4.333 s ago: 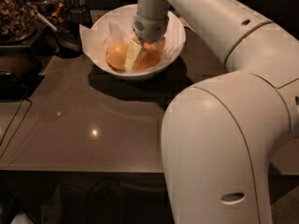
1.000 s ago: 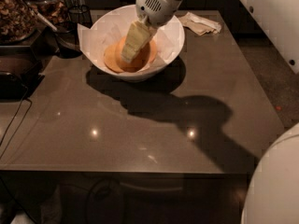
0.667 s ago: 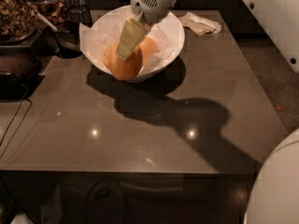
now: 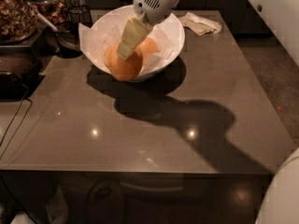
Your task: Pick orange from white bowl
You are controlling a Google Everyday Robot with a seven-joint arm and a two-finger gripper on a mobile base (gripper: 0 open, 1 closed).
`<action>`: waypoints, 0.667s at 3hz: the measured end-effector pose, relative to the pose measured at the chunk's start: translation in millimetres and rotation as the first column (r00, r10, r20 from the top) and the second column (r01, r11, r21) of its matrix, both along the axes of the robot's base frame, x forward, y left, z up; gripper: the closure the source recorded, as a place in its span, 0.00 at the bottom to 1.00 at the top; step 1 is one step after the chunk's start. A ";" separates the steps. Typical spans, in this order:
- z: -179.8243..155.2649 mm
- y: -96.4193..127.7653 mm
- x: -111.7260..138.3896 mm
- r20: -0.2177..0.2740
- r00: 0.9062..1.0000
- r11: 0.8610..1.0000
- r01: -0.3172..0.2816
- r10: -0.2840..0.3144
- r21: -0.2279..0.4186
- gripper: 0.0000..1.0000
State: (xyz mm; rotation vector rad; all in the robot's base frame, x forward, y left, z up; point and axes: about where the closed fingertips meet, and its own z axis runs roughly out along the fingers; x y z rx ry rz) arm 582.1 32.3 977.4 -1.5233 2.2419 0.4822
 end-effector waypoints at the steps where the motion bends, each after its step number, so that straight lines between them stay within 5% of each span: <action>1: -1.8 -11.8 5.9 -0.007 1.000 1.000 0.023 -0.023 0.010 1.00; 2: 4.8 -33.0 17.4 0.002 0.999 0.999 0.048 -0.048 -0.007 1.00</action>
Offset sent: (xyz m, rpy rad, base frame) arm 0.0473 -0.0984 0.0206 -0.0614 -0.0171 -0.1169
